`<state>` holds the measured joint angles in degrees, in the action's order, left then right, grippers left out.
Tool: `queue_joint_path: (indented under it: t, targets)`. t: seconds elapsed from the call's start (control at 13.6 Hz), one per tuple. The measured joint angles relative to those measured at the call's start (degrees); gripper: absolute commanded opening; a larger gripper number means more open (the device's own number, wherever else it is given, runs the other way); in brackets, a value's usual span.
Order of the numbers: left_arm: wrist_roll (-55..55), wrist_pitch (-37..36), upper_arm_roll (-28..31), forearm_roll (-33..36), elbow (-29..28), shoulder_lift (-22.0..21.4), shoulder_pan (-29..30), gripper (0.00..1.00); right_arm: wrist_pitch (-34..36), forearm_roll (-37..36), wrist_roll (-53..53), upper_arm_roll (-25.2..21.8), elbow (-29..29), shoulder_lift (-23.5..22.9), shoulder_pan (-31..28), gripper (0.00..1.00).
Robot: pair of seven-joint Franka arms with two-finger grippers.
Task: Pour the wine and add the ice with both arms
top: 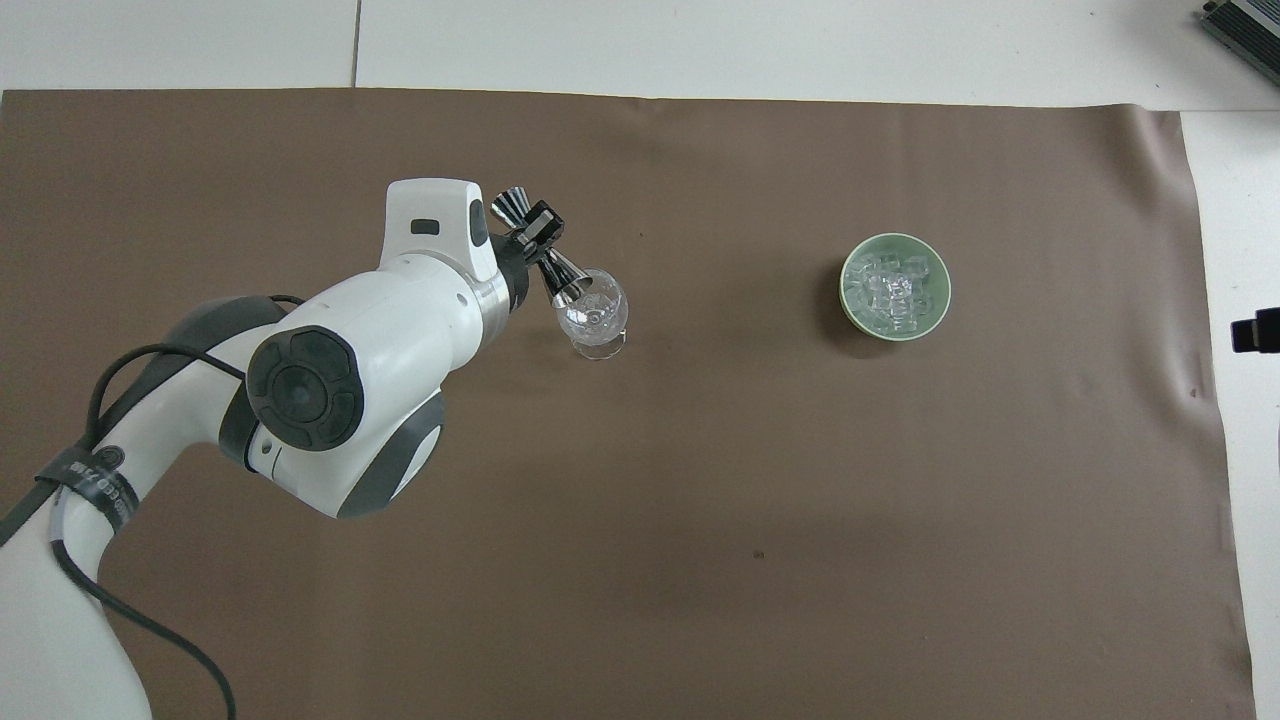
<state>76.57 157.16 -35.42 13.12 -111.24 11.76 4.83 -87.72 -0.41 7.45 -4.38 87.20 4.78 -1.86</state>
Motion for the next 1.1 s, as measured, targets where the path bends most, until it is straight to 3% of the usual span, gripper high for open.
queue_joint_path:
  t: [1.1]
  targets:
    - [0.0,-0.5,0.1,0.8,1.1,0.4,0.0,0.0,0.0,0.0,0.0,0.0,0.0,0.0,0.0,1.0]
